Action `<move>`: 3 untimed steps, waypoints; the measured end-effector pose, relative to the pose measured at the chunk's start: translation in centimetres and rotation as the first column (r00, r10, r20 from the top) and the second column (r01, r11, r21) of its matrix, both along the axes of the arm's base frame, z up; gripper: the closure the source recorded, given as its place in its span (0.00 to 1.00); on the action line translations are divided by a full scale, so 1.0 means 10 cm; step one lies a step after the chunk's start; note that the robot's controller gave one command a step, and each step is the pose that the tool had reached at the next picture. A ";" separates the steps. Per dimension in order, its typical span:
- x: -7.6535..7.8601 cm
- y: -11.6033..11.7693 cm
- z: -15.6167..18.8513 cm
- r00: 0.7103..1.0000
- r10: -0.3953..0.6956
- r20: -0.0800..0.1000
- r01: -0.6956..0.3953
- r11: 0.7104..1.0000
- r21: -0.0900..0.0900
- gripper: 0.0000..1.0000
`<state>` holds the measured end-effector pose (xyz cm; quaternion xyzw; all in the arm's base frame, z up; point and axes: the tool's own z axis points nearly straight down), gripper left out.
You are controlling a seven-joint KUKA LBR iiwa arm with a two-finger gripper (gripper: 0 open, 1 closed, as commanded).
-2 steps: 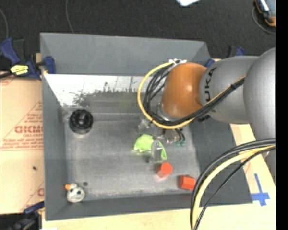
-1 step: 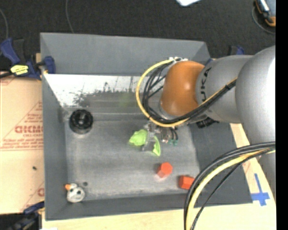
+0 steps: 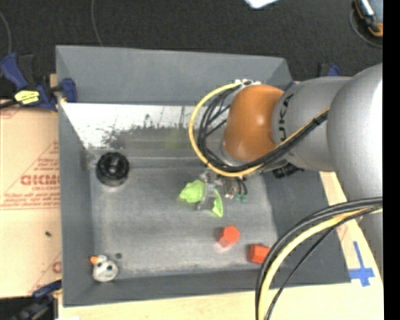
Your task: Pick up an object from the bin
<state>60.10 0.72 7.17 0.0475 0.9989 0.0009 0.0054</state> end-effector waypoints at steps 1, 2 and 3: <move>0.00 0.00 0.02 1.000 0.000 0.000 0.000 1.000 0.000 1.00; 0.00 0.00 0.09 1.000 -0.001 0.004 0.001 1.000 0.000 1.00; 0.00 0.00 0.16 1.000 0.000 0.006 0.000 1.000 0.000 1.00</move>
Offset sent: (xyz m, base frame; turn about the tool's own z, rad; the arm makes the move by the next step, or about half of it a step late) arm 0.0000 0.0000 0.0199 0.0000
